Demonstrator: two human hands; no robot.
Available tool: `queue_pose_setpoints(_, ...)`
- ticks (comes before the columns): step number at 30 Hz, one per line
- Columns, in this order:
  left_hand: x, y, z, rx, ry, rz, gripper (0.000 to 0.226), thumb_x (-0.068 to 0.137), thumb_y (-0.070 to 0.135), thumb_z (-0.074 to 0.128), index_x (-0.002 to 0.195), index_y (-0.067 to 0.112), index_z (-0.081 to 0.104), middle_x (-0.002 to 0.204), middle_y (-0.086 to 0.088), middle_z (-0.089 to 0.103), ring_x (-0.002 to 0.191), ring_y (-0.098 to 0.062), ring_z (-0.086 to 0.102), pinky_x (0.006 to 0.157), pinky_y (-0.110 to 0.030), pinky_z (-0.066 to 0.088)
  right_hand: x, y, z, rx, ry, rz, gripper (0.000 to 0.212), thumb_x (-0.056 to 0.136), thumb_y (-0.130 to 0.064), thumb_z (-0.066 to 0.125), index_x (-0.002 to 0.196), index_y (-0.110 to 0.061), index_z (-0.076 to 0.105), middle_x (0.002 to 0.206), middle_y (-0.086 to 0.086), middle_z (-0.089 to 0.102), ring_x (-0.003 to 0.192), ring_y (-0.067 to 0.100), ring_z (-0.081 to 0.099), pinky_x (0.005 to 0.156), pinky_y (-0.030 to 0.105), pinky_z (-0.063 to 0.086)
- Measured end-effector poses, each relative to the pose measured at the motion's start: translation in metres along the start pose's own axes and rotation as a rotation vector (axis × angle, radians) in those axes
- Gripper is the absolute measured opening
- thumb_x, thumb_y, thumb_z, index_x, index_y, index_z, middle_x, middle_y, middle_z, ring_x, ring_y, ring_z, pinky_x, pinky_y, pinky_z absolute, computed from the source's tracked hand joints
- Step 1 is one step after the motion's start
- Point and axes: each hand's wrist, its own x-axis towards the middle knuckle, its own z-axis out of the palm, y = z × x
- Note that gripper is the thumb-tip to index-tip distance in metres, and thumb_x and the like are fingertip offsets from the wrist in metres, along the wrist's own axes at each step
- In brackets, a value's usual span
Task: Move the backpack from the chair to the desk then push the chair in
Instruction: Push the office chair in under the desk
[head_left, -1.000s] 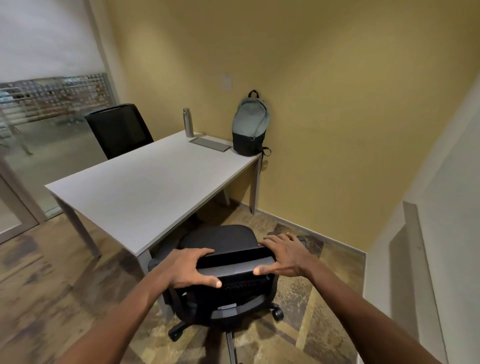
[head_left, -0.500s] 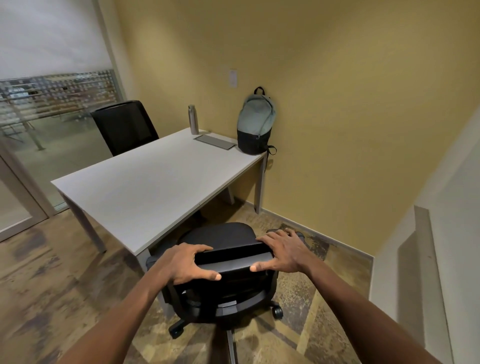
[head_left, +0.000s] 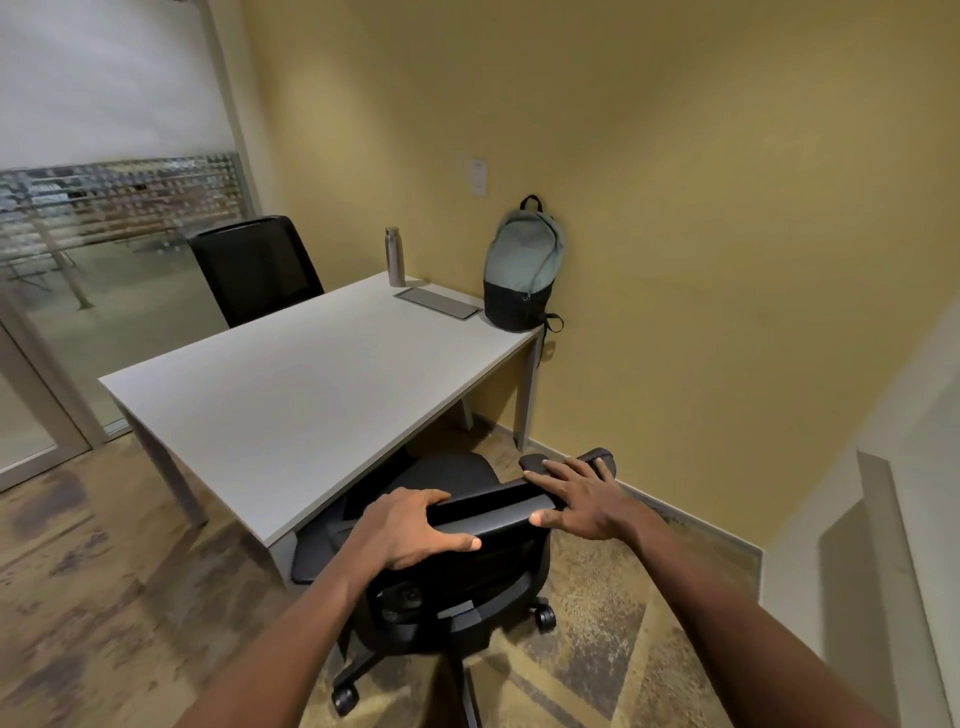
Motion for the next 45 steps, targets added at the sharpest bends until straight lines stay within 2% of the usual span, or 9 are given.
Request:
queue_pose_setpoints(12,0.066,0.024,0.003,-0.031,0.253,0.009,0.101,0.053,0.094,0.052,0.13,0.03,0.06,0.106,0.008,0.075,0.095,-0.009,0.068,0.081,-0.025,0.055,0.064,0.034,-0.034,-0.109,-0.03,0.015,0.063,0.1,-0.06,0.025,0.156,-0.041,0.002,0.167,-0.001,-0.005,0.152,0.029,-0.006,0.12,0.059,-0.001)
queue_pose_setpoints(17,0.1,0.026,-0.001,-0.047,0.289,-0.042,0.093,0.052,0.093,0.054,0.124,0.035,0.064,0.097,0.012,0.075,0.085,-0.005,0.067,0.076,-0.025,0.057,0.103,0.053,-0.046,-0.159,-0.019,-0.041,0.063,0.099,-0.063,0.022,0.156,-0.041,0.004,0.167,-0.003,0.001,0.152,0.03,0.005,0.121,0.058,0.005)
queue_pose_setpoints(20,0.122,0.028,-0.001,-0.038,0.309,-0.085,0.095,0.051,0.095,0.052,0.125,0.035,0.064,0.1,0.011,0.076,0.09,-0.008,0.069,0.08,-0.027,0.058,0.129,0.068,-0.052,-0.196,0.007,-0.085,0.064,0.098,-0.066,0.019,0.155,-0.042,0.006,0.167,-0.004,0.006,0.15,0.03,0.012,0.119,0.057,0.011)
queue_pose_setpoints(26,0.164,0.041,0.003,-0.005,0.354,-0.152,0.092,0.054,0.093,0.052,0.123,0.033,0.066,0.09,0.009,0.077,0.086,-0.007,0.07,0.078,-0.022,0.054,0.179,0.102,-0.073,-0.303,0.034,-0.18,0.068,0.093,-0.073,0.013,0.154,-0.043,0.012,0.164,-0.003,0.017,0.148,0.023,0.02,0.109,0.057,0.027)
queue_pose_setpoints(30,0.184,0.046,0.004,-0.009,0.379,-0.199,0.091,0.054,0.092,0.052,0.122,0.033,0.066,0.074,0.008,0.074,0.075,-0.006,0.069,0.067,-0.019,0.048,0.203,0.12,-0.082,-0.357,0.064,-0.262,0.086,0.079,-0.079,-0.005,0.154,-0.041,0.014,0.162,-0.001,0.021,0.146,0.022,0.027,0.104,0.053,0.034)
queue_pose_setpoints(32,0.193,0.051,0.003,0.004,0.383,-0.203,0.089,0.055,0.091,0.052,0.12,0.033,0.067,0.073,0.007,0.073,0.072,-0.004,0.067,0.063,-0.018,0.043,0.211,0.13,-0.084,-0.357,0.082,-0.276,0.084,0.081,-0.079,-0.004,0.154,-0.041,0.015,0.162,-0.001,0.022,0.145,0.021,0.029,0.102,0.051,0.036)
queue_pose_setpoints(36,0.212,0.06,0.005,0.02,0.371,-0.221,0.082,0.056,0.091,0.051,0.11,0.032,0.072,0.083,0.01,0.075,0.076,-0.005,0.066,0.064,-0.018,0.044,0.227,0.148,-0.087,-0.361,0.114,-0.293,0.071,0.092,-0.073,0.008,0.154,-0.041,0.015,0.161,-0.001,0.024,0.144,0.021,0.031,0.101,0.049,0.036)
queue_pose_setpoints(40,0.236,0.064,0.004,0.036,0.336,-0.248,0.071,0.057,0.09,0.049,0.084,0.03,0.073,0.068,0.011,0.068,0.063,-0.002,0.06,0.054,-0.018,0.044,0.245,0.163,-0.095,-0.383,0.118,-0.311,0.069,0.093,-0.071,0.01,0.155,-0.04,0.013,0.162,-0.001,0.023,0.144,0.021,0.031,0.101,0.049,0.035)
queue_pose_setpoints(45,0.266,0.07,0.005,0.047,0.341,-0.25,0.067,0.061,0.089,0.05,0.074,0.026,0.069,0.068,0.009,0.066,0.064,-0.006,0.06,0.061,-0.026,0.054,0.267,0.18,-0.101,-0.377,0.107,-0.293,0.065,0.097,-0.067,0.012,0.156,-0.04,0.006,0.165,-0.004,0.012,0.148,0.022,0.022,0.106,0.048,0.034)
